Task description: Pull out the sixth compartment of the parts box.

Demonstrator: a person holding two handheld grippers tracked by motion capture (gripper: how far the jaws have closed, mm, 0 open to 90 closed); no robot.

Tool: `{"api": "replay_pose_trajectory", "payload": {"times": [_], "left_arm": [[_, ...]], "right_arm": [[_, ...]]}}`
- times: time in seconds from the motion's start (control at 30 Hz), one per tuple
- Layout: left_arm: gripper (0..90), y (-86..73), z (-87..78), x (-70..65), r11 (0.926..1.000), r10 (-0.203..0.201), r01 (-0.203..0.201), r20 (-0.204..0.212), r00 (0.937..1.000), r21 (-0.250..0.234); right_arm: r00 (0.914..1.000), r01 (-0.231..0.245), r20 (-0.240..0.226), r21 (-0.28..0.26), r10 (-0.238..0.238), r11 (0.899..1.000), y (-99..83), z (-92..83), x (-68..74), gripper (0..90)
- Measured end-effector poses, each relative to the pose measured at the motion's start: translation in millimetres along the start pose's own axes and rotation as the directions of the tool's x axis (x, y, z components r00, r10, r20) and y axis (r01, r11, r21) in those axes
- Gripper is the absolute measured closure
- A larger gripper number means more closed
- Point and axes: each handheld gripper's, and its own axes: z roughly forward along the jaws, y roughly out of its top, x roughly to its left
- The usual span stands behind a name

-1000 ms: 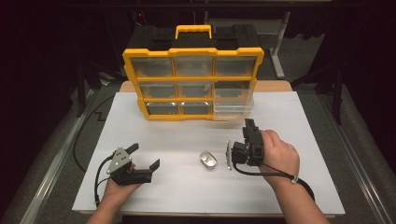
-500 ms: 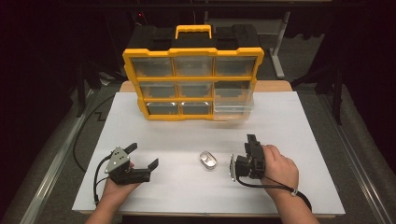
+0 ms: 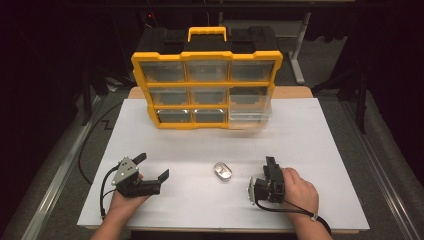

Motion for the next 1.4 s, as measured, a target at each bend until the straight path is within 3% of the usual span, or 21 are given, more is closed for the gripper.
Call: {"api": "replay_pose_trajectory", "payload": {"times": [0.03,0.1,0.2,0.33,0.4,0.43,0.5,0.73,1.0,1.07,1.4], "left_arm": [[0.2,0.1,-0.1,0.2,1.0000,0.001,-0.001,0.001,1.0000,0.002],[0.2,0.1,-0.2,0.1,1.0000,0.001,-0.001,0.001,1.0000,0.001],[0.2,0.1,-0.3,0.0,1.0000,0.001,-0.001,0.000,1.0000,0.002],[0.2,0.1,-0.5,-0.4,1.0000,0.001,-0.001,-0.004,1.0000,0.004],[0.2,0.1,-0.4,-0.4,1.0000,-0.001,0.001,-0.003,1.0000,0.004],[0.2,0.1,-0.3,-0.4,1.0000,-0.003,0.003,-0.003,1.0000,0.005],[0.2,0.0,-0.2,-0.2,1.0000,-0.002,0.002,-0.004,1.0000,0.007],[0.2,0.1,-0.4,0.2,1.0000,0.000,0.000,-0.008,1.0000,0.003],[0.2,0.3,-1.1,0.1,1.0000,0.007,-0.007,-0.007,0.9999,0.005],[0.2,0.3,-1.0,0.2,1.0000,0.008,-0.008,-0.008,0.9999,0.005],[0.1,0.4,-1.0,0.2,1.0000,0.008,-0.008,-0.010,0.9999,0.003]], "right_arm": [[0.9998,0.018,0.007,-0.010,-0.018,1.000,-2.1,0.0,-0.9,56.0],[0.9999,0.001,-0.011,0.004,-0.001,1.000,-6.6,-1.9,-0.2,55.0],[0.9999,0.004,0.014,-0.007,-0.003,1.000,-12.1,-4.0,-2.6,53.6],[0.9998,-0.017,0.008,-0.002,0.017,1.000,-15.5,-6.2,-5.0,49.1],[0.9996,0.008,0.027,-0.015,-0.007,1.000,-16.4,-5.8,-7.1,45.1],[0.9997,-0.019,0.016,-0.007,0.019,1.000,-17.3,-5.7,-5.7,43.9],[0.9997,0.017,0.018,-0.016,-0.016,1.000,-18.2,-4.7,-8.4,40.3],[0.9996,0.012,-0.026,-0.010,-0.013,1.000,-19.3,-3.6,-6.1,28.0],[0.9989,0.025,-0.039,0.003,-0.025,1.000,-19.9,-6.2,-8.9,19.5],[0.9997,0.020,-0.017,-0.003,-0.020,1.000,-20.8,-6.3,-10.0,17.1],[1.0000,0.005,-0.004,-0.001,-0.005,1.000,-23.2,-9.2,-14.4,4.7]]}}
